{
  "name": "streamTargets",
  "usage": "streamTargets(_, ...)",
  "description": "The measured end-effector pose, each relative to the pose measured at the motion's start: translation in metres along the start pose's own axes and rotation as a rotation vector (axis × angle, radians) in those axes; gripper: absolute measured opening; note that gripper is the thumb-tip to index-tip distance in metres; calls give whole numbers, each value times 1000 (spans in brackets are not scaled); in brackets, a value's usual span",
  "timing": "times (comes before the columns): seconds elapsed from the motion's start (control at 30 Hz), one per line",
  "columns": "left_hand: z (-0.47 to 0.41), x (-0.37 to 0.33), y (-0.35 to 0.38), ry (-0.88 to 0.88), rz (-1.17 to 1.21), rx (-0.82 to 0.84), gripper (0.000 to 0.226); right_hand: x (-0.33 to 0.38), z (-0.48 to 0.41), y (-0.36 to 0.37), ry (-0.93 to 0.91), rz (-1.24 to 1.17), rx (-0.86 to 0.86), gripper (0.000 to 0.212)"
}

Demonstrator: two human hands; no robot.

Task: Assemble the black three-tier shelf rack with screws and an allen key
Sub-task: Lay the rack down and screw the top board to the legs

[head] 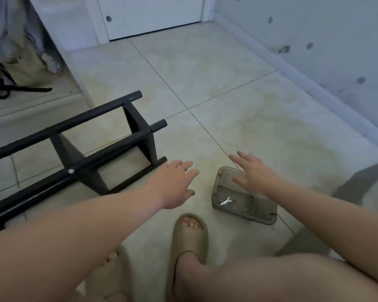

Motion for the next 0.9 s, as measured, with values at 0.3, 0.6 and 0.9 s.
streamTargets(0.3, -76, -44, 76, -51, 331, 290, 59, -76, -32, 80, 99, -61, 158, 61)
streamTargets(0.6, -112, -55, 151, -311, 836, 316, 43, -104, -73, 161, 112, -2, 351, 46)
streamTargets(0.9, -117, -57, 167, -380, 1053, 263, 15, -103, -97, 197, -61, 170, 302, 38)
Point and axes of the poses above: each hand's wrist, its own z-axis away from the middle knuckle, its own y-axis out of the palm, x = y × z, the point moved 3 cm from there along -z, towards the middle knuckle, and after that the axes turned 2 degrees about -z, right-handed, at the moved point
